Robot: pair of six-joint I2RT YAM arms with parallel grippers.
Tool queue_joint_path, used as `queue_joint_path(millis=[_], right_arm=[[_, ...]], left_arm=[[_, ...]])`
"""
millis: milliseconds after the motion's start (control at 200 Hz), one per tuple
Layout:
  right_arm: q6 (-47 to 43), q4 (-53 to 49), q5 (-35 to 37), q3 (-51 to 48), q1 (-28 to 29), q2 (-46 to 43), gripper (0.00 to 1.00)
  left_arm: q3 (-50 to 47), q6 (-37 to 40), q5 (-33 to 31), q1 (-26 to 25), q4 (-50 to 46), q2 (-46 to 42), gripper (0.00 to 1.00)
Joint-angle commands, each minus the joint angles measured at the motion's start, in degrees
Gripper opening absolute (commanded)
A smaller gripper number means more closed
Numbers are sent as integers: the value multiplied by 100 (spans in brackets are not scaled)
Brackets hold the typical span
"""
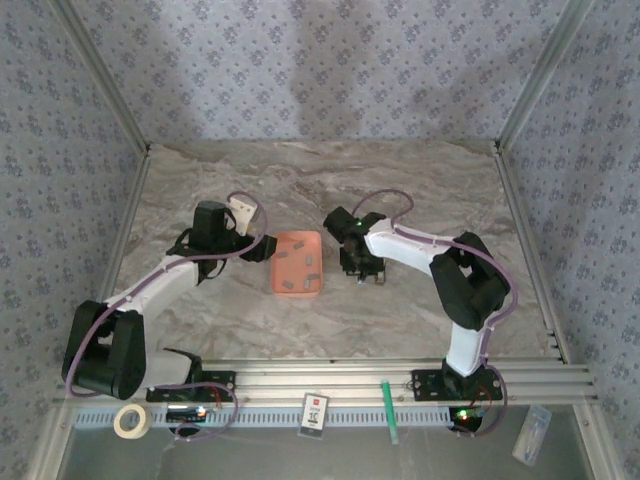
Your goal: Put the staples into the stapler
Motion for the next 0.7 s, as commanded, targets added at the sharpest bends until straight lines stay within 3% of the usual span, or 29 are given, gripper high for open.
queue_joint_path(millis=[0, 330, 550, 695], right_arm=[[-6, -345, 339, 257, 29, -509, 30], [129, -171, 239, -196, -197, -1582, 38], [360, 753, -830, -1463, -769, -2514, 45], [490, 974, -1118, -1997, -1009, -2955, 46]], left_arm=[[165, 48, 176, -52, 34, -50, 86], [294, -99, 589, -56, 38, -63, 85], [755, -19, 699, -328, -238, 114, 85], [1177, 37, 677, -697, -461, 434, 85]])
